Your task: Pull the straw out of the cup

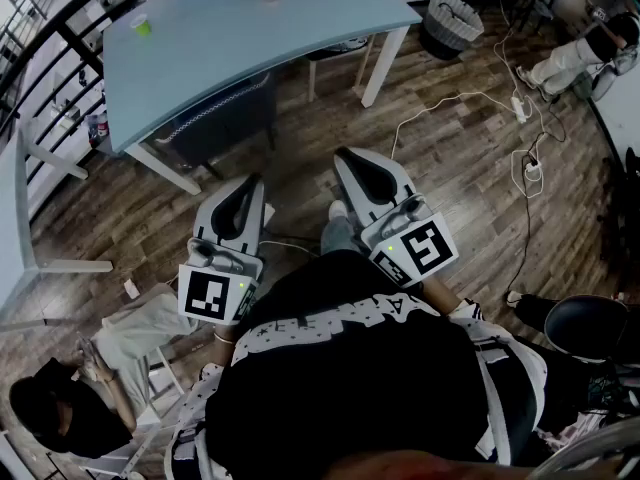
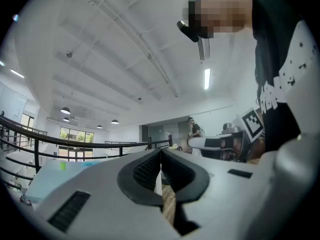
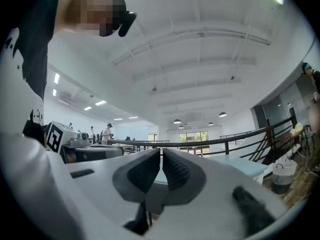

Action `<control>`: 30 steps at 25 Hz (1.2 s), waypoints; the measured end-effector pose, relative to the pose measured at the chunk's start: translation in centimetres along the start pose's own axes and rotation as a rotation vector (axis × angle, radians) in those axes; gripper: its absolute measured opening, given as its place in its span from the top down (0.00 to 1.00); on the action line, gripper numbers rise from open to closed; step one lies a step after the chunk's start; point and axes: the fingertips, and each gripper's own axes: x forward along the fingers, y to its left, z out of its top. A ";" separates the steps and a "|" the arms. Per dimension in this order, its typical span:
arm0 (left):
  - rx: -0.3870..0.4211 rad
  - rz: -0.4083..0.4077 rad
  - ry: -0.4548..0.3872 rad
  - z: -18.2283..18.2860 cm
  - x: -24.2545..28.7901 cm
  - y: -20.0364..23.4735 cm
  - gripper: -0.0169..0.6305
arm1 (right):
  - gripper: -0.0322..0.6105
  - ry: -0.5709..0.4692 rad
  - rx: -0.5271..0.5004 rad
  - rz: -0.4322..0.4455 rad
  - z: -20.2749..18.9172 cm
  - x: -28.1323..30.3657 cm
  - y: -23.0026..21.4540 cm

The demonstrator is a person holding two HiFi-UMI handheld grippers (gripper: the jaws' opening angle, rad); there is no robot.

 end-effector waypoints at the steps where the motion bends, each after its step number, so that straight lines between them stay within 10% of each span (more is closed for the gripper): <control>1: 0.000 -0.001 0.004 0.1 0.0 -0.1 0.95 | 0.90 0.002 0.006 -0.003 0.0 -0.1 -0.1; 30: -0.019 -0.059 0.032 -0.3 5.2 -0.4 0.95 | 0.89 0.040 0.062 -0.067 -0.5 -0.2 -5.7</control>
